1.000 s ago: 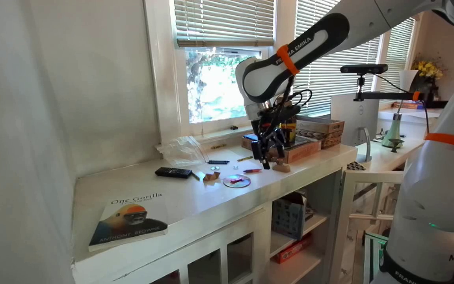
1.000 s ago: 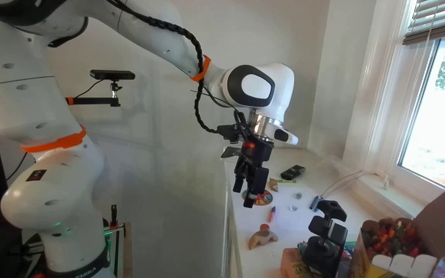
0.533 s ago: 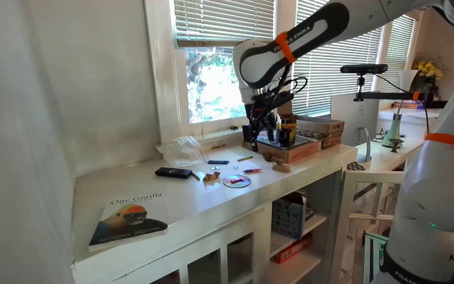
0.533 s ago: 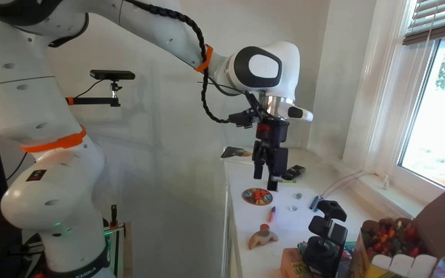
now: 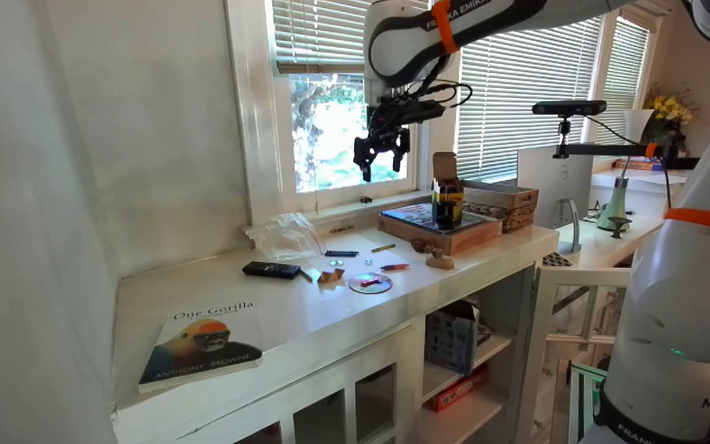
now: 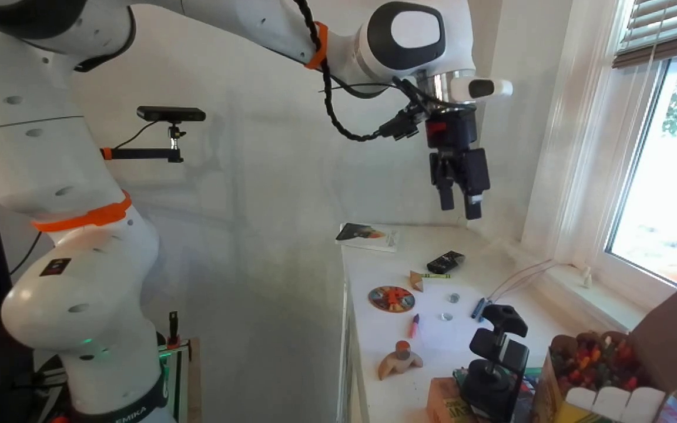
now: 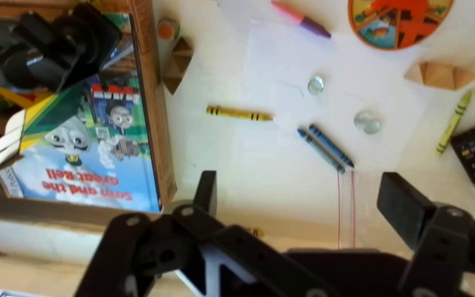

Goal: Close the blinds

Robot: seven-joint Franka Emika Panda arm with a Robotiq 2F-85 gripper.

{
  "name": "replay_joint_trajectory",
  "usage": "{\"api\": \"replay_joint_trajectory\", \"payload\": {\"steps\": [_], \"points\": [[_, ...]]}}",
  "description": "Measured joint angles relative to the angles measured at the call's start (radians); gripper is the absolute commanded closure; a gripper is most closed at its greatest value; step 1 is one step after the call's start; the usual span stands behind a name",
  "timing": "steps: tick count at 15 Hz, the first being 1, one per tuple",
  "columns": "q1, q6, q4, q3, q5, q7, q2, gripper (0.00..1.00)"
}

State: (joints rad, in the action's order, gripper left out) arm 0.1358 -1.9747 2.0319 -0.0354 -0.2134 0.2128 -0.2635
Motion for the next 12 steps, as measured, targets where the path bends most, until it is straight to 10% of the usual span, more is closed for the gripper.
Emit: {"api": "replay_joint_trajectory", "payload": {"steps": [12], "points": [[0.032,-0.588,-0.131,0.001,-0.146,0.083,0.032,0.0]]}}
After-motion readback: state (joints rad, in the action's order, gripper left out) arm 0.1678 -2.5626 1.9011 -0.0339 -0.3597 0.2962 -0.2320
